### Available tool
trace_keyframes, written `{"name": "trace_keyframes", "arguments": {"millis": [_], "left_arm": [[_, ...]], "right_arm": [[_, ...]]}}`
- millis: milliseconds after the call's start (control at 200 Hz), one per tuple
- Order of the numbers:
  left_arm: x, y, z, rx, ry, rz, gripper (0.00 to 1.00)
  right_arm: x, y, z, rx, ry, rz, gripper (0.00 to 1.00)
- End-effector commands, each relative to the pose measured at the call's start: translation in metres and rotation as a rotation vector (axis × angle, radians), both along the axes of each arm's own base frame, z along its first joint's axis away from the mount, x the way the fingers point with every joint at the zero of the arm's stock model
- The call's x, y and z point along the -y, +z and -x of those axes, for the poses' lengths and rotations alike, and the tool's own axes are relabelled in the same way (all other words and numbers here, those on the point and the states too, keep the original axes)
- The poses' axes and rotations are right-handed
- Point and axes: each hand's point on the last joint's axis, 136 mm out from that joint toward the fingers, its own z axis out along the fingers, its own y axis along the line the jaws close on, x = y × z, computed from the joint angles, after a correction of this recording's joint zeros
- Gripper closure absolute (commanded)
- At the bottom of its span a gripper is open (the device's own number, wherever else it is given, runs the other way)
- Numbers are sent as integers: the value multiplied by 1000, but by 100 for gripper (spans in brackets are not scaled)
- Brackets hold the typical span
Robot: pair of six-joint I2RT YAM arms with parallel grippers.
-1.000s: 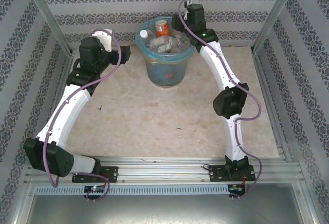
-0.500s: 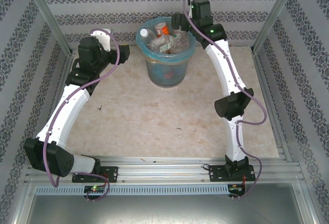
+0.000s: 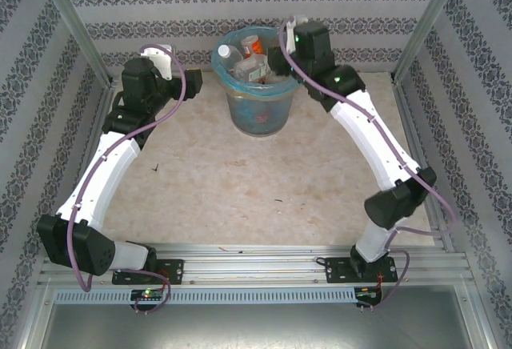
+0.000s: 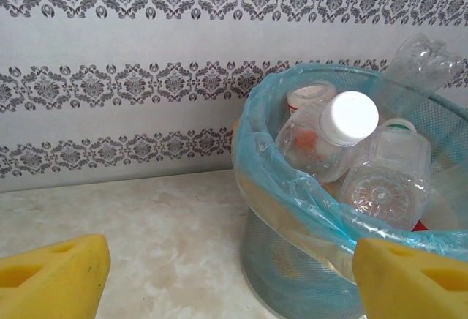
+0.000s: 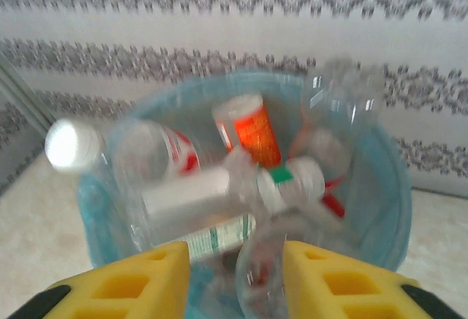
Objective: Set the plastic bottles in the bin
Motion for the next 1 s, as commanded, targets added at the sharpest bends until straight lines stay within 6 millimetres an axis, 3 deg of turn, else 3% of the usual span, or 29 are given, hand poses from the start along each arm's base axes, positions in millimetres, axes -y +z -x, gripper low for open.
{"name": "trace_keyframes", "arguments": {"millis": [0, 100, 345, 460, 575, 774, 994], "left_arm": [[-3, 3, -5, 20, 5, 27, 14], [-3, 0, -6, 15, 8, 23, 14], [-4, -3, -6, 13, 10, 22, 14], [-3, -6, -7, 7, 8, 25, 14], [-3, -6, -7, 8, 6, 26, 14], [-3, -6, -7, 7, 6, 30, 14], [-1, -8, -10, 0, 4, 37, 14]], "right_arm": [[8, -16, -8, 44, -58, -62, 68], [8, -23, -7, 24, -53, -102, 69], [4, 12, -9, 72, -27, -146, 67], [12, 7, -18, 74, -65, -124, 64], [24, -24, -33, 23, -111, -113, 65], [20, -97, -38, -122, -112, -86, 66], [21, -132, -35, -192, -112, -35, 66]]}}
